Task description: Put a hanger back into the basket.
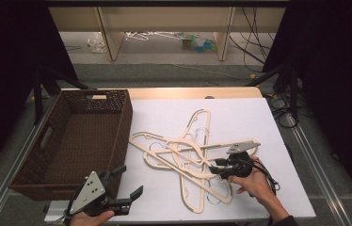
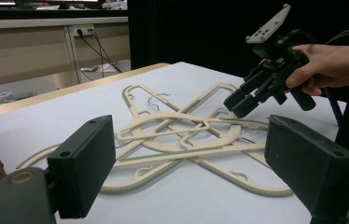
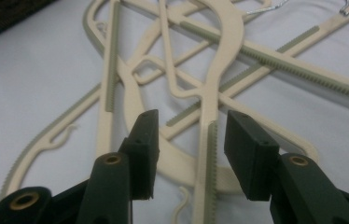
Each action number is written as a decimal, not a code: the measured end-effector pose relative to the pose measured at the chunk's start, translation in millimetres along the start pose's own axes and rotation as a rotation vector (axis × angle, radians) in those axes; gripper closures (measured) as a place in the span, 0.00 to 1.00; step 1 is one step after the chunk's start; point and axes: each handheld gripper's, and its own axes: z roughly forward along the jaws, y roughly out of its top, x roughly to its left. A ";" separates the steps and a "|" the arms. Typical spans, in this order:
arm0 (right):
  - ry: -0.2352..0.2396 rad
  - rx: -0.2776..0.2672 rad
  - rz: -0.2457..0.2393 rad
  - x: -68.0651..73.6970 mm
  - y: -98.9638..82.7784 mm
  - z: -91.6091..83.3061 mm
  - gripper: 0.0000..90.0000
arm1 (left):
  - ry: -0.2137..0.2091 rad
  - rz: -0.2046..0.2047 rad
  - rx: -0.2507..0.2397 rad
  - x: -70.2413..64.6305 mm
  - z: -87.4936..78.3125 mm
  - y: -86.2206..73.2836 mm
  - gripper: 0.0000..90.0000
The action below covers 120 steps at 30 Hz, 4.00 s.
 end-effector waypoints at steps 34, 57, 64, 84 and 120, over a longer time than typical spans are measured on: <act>-0.015 0.159 -0.036 -11.7 18.6 22.2 0.88 | 0.003 -0.005 0.006 -1.7 2.4 0.0 0.18; -0.054 0.150 -0.223 9.0 7.2 -44.1 0.88 | -0.098 0.041 0.203 -18.9 94.7 14.7 0.20; -0.046 0.135 -0.250 11.4 -3.0 -62.5 0.88 | -0.142 0.054 0.342 -14.4 155.5 14.7 0.23; -0.004 0.115 -0.347 18.1 -2.9 -72.9 0.89 | -0.249 0.087 0.489 -3.7 221.6 5.7 0.58; -0.039 -0.094 -0.271 8.3 7.3 -108.3 0.52 | -0.485 0.088 0.573 -26.5 159.2 69.1 0.95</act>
